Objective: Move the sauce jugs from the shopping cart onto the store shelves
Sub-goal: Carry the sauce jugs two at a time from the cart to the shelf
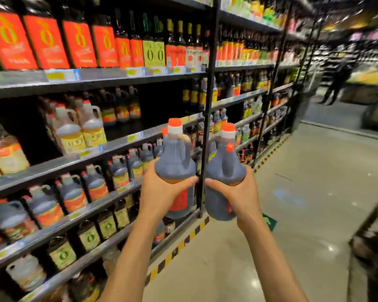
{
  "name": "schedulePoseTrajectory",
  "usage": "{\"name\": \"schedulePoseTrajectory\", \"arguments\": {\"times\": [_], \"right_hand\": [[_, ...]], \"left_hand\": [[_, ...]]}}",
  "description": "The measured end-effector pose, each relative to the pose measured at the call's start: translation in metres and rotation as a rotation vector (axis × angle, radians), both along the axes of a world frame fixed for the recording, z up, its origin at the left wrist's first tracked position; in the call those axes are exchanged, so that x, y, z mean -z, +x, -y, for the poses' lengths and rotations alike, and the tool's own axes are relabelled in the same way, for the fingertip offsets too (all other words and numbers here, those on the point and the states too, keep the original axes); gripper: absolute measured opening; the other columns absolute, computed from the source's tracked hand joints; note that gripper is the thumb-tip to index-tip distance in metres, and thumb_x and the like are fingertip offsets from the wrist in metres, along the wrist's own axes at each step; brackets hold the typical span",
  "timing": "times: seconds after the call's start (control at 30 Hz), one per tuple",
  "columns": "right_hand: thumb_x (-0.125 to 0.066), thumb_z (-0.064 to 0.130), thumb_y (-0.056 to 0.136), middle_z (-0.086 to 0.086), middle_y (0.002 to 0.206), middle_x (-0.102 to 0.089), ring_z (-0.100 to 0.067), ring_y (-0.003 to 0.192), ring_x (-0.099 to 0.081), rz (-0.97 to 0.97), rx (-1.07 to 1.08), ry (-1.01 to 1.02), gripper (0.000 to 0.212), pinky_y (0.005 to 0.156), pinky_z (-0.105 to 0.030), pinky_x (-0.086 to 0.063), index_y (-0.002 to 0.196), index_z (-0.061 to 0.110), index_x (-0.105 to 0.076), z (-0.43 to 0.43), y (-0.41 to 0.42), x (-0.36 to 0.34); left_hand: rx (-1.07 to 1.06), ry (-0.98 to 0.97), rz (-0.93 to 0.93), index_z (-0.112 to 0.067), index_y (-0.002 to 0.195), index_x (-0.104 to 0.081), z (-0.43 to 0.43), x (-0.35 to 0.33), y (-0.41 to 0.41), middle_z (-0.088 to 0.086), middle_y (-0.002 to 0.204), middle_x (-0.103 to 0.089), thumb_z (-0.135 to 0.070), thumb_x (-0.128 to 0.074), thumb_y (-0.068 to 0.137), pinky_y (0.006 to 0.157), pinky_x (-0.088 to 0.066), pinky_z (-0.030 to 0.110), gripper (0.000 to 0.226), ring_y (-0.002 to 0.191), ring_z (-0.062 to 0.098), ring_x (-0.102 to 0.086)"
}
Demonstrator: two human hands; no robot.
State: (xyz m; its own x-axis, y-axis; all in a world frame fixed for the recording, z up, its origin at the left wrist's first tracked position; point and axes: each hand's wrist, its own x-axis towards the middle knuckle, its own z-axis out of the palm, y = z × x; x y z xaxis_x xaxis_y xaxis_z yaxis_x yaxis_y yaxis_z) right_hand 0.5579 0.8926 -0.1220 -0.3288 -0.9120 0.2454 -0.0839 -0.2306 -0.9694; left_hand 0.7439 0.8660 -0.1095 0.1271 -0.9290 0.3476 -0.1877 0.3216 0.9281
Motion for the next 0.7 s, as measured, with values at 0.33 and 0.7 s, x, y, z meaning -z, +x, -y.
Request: {"name": "schedulePoseTrajectory", "arguments": {"times": [0.33,0.7], "right_hand": [[-0.091,0.049,0.043,0.006,0.107,-0.067,-0.013,0.096,-0.067,-0.017,0.244,0.017,0.072,0.077,-0.043,-0.058,0.103,0.034,-0.054,0.154,-0.081,0.008],[-0.092,0.036,0.049,0.008,0.104,-0.069,0.006,0.083,-0.066,-0.003,0.321,-0.015,0.069,0.058,-0.013,-0.051,0.107,0.026,-0.056,0.312,-0.178,0.014]], "left_hand": [[0.203,0.021,0.028,-0.036,0.119,-0.050,0.183,0.014,-0.094,-0.028,0.108,-0.058,-0.045,-0.093,0.051,0.062,-0.049,0.011,0.081,0.091,-0.015,-0.058],[0.309,0.018,0.010,-0.039,0.114,-0.051,0.358,0.023,-0.200,-0.030,0.104,-0.058,-0.036,-0.094,0.054,0.061,-0.050,0.007,0.073,0.089,-0.015,-0.060]]}}
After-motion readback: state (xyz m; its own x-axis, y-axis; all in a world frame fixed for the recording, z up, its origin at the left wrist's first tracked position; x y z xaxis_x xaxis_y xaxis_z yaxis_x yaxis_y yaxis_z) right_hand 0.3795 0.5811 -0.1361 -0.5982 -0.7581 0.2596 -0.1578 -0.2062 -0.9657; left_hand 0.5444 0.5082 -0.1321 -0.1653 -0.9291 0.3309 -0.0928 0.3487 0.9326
